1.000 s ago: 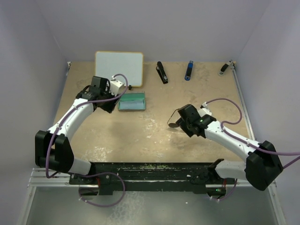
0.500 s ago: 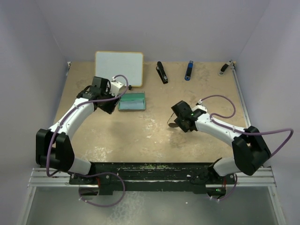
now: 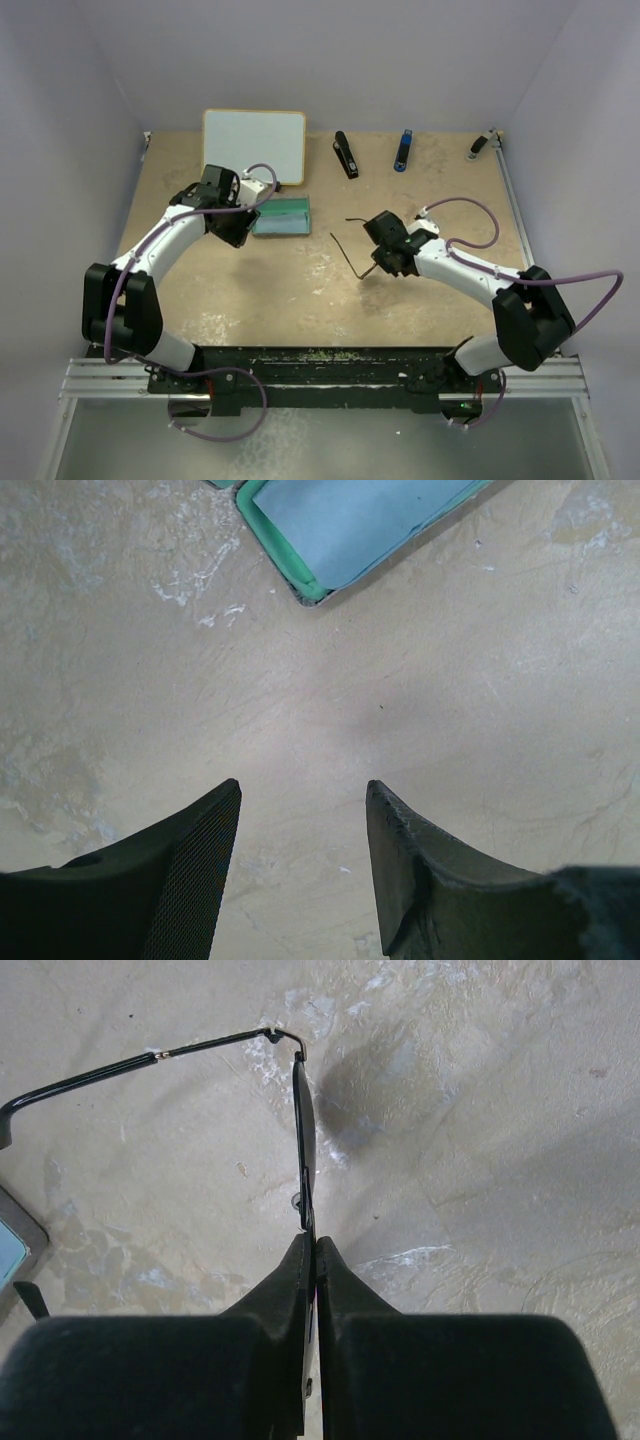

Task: Organize the sunglasses
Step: Pick up the sunglasses from the center of the board.

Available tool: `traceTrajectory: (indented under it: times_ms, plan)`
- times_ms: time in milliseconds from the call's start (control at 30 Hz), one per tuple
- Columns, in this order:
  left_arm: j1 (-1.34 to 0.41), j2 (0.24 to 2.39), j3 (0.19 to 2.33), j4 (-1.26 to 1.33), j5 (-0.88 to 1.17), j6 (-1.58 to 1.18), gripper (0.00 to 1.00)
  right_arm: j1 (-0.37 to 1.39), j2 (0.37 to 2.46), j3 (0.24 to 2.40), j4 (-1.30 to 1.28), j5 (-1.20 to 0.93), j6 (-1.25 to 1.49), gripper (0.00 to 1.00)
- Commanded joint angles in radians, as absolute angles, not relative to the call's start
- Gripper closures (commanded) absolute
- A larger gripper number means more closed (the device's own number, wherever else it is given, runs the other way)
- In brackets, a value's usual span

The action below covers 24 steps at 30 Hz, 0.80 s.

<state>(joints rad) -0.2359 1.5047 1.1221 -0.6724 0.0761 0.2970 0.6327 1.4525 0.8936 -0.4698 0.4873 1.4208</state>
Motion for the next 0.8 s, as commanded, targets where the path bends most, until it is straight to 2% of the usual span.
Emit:
traceTrajectory:
  times_ms: [0, 200, 333, 400, 500, 633, 767]
  plan:
    - [-0.233, 1.485, 1.165, -0.701, 0.159, 0.273, 0.43, 0.631, 1.427, 0.921, -0.454, 0.528, 1.373, 1.0]
    - [-0.235, 1.38, 1.166, -0.767, 0.357, 0.324, 0.44, 0.66, 1.391, 0.898, -0.282, 0.45, 1.274, 1.0]
    - [-0.236, 1.289, 1.178, -0.786, 0.527, 0.376, 0.46, 0.733, 1.427, 0.981, -0.271, 0.453, 1.246, 1.0]
    - [-0.236, 1.264, 1.172, -0.768, 0.627, 0.383, 0.53, 0.776, 1.474, 1.061, -0.293, 0.459, 1.24, 1.0]
    - [-0.241, 1.278, 1.179, -0.762, 0.737, 0.386, 0.71, 0.82, 1.557, 1.15, -0.306, 0.456, 1.226, 1.0]
    - [-0.296, 1.347, 1.202, -0.812, 0.76, 0.411, 0.94, 0.831, 1.609, 1.199, -0.277, 0.43, 1.218, 1.0]
    - [-0.38, 1.423, 1.197, -0.842, 0.716, 0.428, 0.97, 0.831, 1.628, 1.25, -0.276, 0.425, 1.203, 1.0]
